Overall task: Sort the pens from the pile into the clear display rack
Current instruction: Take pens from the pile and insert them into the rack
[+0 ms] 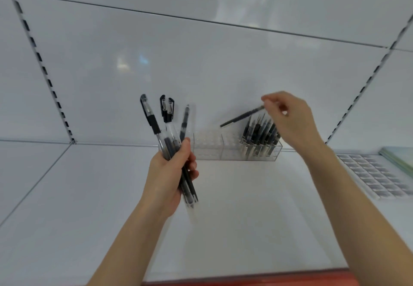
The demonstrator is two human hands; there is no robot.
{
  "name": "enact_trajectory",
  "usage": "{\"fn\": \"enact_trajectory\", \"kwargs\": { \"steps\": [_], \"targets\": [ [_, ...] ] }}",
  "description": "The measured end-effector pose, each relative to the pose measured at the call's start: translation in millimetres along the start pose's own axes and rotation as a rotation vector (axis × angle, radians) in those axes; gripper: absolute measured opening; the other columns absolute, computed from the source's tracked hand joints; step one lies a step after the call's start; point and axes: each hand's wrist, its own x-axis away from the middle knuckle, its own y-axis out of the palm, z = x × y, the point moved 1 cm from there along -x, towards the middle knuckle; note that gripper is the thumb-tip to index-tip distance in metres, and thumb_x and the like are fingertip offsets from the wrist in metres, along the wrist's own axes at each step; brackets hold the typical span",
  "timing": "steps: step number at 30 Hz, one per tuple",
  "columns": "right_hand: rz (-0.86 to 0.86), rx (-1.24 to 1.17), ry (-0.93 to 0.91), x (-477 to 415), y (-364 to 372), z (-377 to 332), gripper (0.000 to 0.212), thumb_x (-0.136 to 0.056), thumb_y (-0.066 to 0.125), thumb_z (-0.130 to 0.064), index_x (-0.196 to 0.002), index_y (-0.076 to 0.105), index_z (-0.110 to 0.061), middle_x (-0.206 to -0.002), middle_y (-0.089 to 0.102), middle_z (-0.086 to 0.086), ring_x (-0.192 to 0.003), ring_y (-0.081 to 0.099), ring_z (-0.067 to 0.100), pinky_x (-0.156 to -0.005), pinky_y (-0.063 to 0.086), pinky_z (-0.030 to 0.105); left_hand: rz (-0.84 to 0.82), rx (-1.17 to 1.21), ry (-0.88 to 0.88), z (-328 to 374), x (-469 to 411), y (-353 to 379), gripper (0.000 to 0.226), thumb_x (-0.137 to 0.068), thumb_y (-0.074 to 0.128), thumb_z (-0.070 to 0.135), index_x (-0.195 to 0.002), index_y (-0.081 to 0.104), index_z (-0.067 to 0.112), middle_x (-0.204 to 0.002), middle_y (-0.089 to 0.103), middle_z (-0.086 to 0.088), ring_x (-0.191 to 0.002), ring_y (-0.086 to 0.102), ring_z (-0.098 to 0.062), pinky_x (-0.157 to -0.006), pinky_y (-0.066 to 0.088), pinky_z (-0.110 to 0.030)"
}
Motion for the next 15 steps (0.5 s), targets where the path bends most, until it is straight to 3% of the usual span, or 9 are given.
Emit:
{"fn": "enact_trajectory", "kwargs": {
  "steps": [4,8,15],
  "targets": [
    [-0.011,0.108,-0.025,-26,-1,-1,0.029,-0.092,0.051,-0.017,-0.119,0.048,-0.007,-0.092,0.055,0.002,-0.084,0.050,0.015,-0.075,0.036,0.020,-0.025,-0.021,-0.026,-2,1,1,0.011,-0.092,0.053,0.017,-0.085,0.054,0.007,-0.064,0.057,-0.003,-0.045,0.042,-0.011,-0.043,0.041,-0.022],
    [-0.064,0.250,-0.068,-44,5,2,0.027,-0.090,0.054,-0.018,-0.114,0.056,-0.007,-0.100,0.062,0.010,-0.091,0.056,0.023,-0.083,0.043,0.031,0.004,-0.011,-0.037,-3,1,0,0.010,-0.091,0.055,0.014,-0.084,0.054,0.007,-0.066,0.060,-0.005,-0.047,0.049,-0.010,-0.043,0.046,-0.020],
    [-0.015,0.230,-0.080,-51,16,6,0.026,-0.089,0.055,-0.020,-0.113,0.059,-0.011,-0.099,0.065,0.009,-0.093,0.059,0.025,-0.087,0.047,0.039,0.034,-0.010,-0.033,-6,-1,-2,0.009,-0.089,0.056,0.012,-0.094,0.058,0.005,-0.053,0.049,0.002,-0.043,0.047,-0.006,-0.042,0.045,-0.019]
  ]
}}
